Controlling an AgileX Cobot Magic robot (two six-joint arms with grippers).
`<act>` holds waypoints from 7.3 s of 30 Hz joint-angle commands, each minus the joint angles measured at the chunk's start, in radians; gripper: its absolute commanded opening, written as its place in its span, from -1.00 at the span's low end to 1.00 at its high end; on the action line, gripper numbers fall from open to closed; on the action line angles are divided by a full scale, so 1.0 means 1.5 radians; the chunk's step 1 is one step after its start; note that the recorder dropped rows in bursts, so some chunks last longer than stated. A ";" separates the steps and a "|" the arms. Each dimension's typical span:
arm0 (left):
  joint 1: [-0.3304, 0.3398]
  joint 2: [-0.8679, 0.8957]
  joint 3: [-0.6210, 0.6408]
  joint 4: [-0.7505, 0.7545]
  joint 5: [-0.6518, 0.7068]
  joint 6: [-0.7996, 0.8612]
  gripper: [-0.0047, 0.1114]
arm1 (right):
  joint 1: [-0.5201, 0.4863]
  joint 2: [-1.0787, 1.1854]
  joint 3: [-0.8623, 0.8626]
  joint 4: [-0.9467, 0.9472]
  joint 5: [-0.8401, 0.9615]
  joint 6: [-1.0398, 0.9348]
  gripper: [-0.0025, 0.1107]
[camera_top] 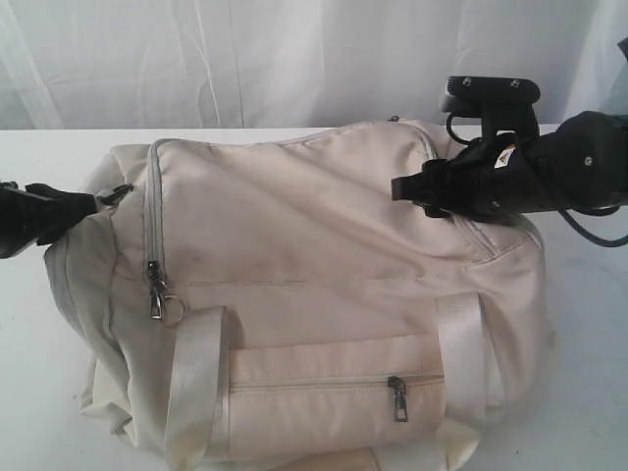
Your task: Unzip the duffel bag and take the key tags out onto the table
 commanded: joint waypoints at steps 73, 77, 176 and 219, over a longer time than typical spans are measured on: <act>0.003 -0.289 -0.002 0.412 0.086 -0.365 0.30 | -0.070 -0.220 -0.080 0.035 0.499 -0.154 0.42; 0.003 -0.291 0.000 0.412 0.021 -0.365 0.30 | -0.070 -0.195 -0.080 0.060 0.499 -0.154 0.42; 0.109 -0.304 0.068 0.412 0.102 -0.315 -0.92 | 0.374 0.086 -0.150 0.639 0.110 -0.808 -0.04; 0.109 -0.304 0.068 0.406 0.082 -0.314 -0.92 | 0.420 0.216 -0.269 0.669 0.047 -0.638 -0.55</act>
